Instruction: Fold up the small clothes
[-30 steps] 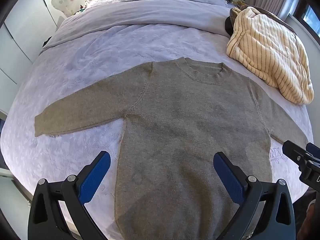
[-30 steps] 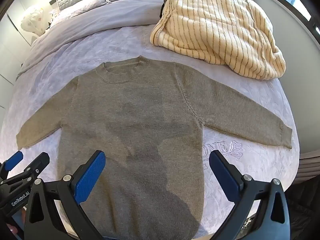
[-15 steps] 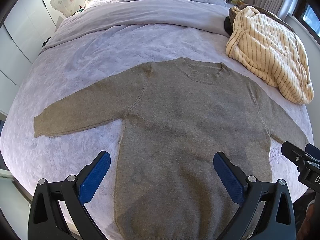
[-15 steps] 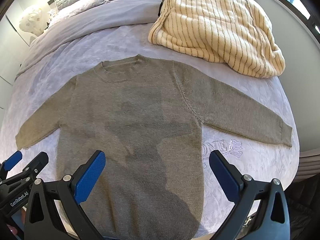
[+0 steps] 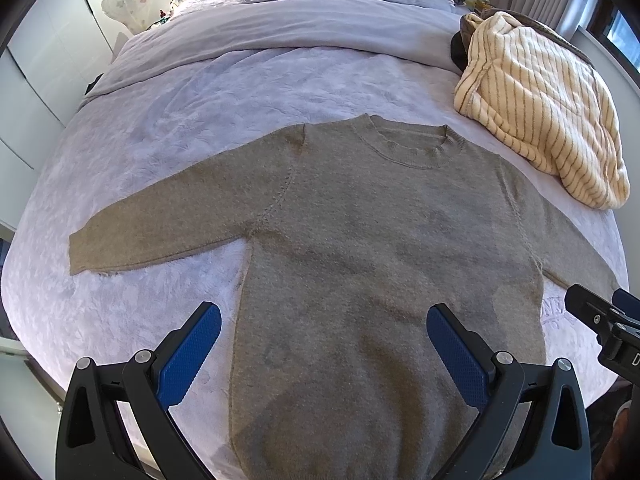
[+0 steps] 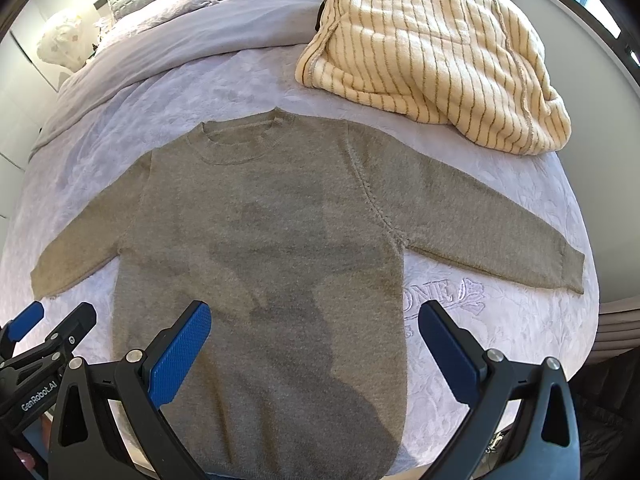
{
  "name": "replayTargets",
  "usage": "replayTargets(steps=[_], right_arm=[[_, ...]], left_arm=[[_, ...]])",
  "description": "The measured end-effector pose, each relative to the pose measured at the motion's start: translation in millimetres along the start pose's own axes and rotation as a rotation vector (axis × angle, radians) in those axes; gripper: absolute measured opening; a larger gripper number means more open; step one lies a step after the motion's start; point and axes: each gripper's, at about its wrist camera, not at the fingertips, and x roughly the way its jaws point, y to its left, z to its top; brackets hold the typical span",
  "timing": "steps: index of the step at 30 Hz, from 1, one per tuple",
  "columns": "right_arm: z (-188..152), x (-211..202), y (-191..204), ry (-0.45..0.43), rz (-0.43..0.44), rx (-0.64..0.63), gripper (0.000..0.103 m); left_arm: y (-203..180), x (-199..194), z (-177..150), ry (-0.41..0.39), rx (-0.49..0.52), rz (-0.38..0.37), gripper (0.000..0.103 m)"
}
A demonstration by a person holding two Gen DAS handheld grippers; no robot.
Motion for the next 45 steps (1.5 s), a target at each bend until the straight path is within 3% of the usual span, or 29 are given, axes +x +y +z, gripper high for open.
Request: replayTargets(steps=[4, 8, 15, 21, 30, 36, 45], right_arm=[[5, 0, -4, -0.012, 0.025, 0.017, 0.103], [9, 1, -9, -0.031, 0.061, 0.037, 0.103], [14, 6, -13, 0.052, 0.012, 0.037, 0.103], [17, 8, -15, 0.012, -0.009, 0.038, 0.103], [16, 16, -15, 0.020, -0.008, 0.031, 0.103], [12, 25, -10, 0.035, 0.031, 0.012, 0.103], [12, 38, 2, 0.075, 0.005, 0.007, 0.103]], left_arm=[[-2, -1, 3, -0.011, 0.011, 0.011, 0.103], [-3, 0, 7, 0.012, 0.006, -0.024, 0.103], [-12, 1, 12, 0.016, 0.043, -0.003, 0.103], [-17, 2, 17, 0.017, 0.044, 0.010, 0.103], [-19, 11, 16, 0.046, 0.038, -0.001, 0.103], [-10, 19, 16, 0.062, 0.014, -0.015, 0.103], [13, 33, 14, 0.081, -0.040, -0.017, 0.103]])
